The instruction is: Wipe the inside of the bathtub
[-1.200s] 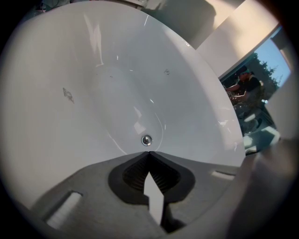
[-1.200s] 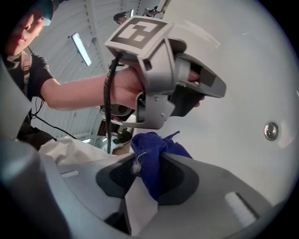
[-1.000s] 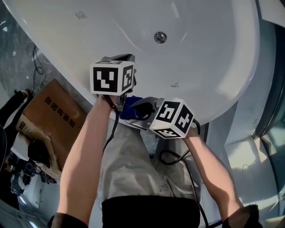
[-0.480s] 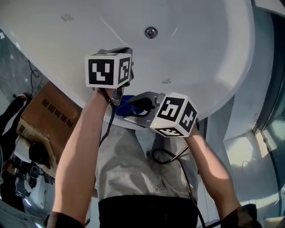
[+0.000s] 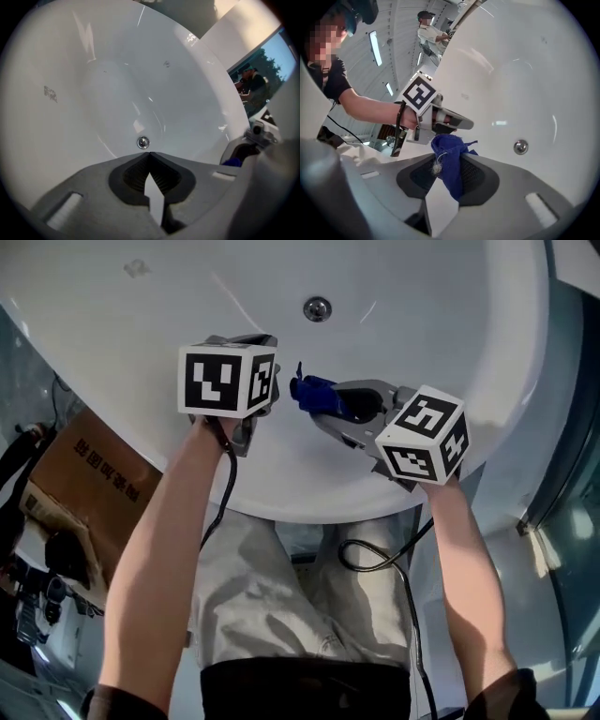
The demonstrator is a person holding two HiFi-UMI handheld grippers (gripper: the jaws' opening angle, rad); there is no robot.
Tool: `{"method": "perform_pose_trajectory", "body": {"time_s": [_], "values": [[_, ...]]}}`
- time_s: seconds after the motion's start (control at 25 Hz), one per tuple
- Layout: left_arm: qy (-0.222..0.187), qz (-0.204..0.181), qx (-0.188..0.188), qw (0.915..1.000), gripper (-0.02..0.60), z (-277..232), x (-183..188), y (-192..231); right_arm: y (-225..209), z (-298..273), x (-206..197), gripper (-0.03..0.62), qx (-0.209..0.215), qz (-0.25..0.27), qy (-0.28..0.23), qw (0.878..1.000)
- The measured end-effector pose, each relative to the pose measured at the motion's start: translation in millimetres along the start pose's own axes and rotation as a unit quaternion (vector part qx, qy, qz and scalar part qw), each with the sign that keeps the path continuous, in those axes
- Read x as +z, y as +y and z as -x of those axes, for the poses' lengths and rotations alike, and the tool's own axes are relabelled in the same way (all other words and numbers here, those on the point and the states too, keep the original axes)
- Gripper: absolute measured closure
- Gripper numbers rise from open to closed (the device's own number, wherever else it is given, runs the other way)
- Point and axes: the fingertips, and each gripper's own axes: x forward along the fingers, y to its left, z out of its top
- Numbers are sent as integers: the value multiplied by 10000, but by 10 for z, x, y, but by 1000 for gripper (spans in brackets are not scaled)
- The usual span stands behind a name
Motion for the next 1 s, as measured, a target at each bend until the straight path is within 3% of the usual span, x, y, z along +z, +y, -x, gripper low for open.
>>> {"method": "perform_pose_trajectory", "body": {"time_s": [0.16, 0.44, 0.6, 0.84, 1.0], "values": [[13, 82, -237, 9997, 578, -139, -106, -30, -430, 42, 48, 470, -386, 101, 250, 9989], [-116, 497, -338, 9981, 578, -341, -243, 25, -1028, -276, 83, 470, -935, 396, 802, 9916], [18, 447, -461, 9979, 578, -433, -330, 72, -1435, -547, 29, 470, -1453, 15, 1040, 9839], [137, 423, -687, 9966, 578, -565, -309, 106, -1915, -879, -138, 468, -1603, -244, 1438, 9762], [232, 416, -622, 9969, 578, -673, -334, 191, -2163, -950, -324, 468, -1773, 79, 2057, 9624]]}}
